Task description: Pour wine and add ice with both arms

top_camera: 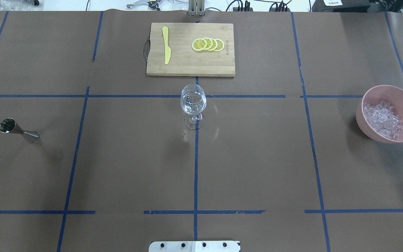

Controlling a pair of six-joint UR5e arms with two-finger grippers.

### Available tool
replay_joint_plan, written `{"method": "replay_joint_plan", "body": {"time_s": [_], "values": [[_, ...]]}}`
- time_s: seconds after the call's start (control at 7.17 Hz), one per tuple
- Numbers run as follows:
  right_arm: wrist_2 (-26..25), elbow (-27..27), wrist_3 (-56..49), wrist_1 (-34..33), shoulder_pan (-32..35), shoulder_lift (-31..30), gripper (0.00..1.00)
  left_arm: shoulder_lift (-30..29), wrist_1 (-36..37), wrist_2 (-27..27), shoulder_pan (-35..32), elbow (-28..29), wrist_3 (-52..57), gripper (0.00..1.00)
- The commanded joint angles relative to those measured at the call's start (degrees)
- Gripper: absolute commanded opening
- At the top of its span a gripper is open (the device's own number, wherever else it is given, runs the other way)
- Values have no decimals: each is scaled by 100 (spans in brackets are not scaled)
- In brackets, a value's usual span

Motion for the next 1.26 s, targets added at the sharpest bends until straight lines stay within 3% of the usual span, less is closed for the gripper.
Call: {"method": "replay_joint_plan", "body": {"time_s": [0.0, 0.28, 0.56, 0.84, 1.12], "values": [[137, 22, 648, 336, -211, -4, 100, 38, -64, 67, 38, -46, -19, 100], [-125, 4, 2597, 1870, -904, -65, 100, 39, -64, 84, 47, -2, -19, 100], [-327, 4, 2997, 2017, -1187, -101, 98, 39, -73, 164, 47, -37, -10, 100], [-1045, 4, 3770, 2489, -1809, -109, 99, 39, -73, 164, 47, -46, -10, 100], [-1137, 4, 3967, 2579, -1979, -118, 99, 39, -81, 164, 47, -55, -10, 100]]}}
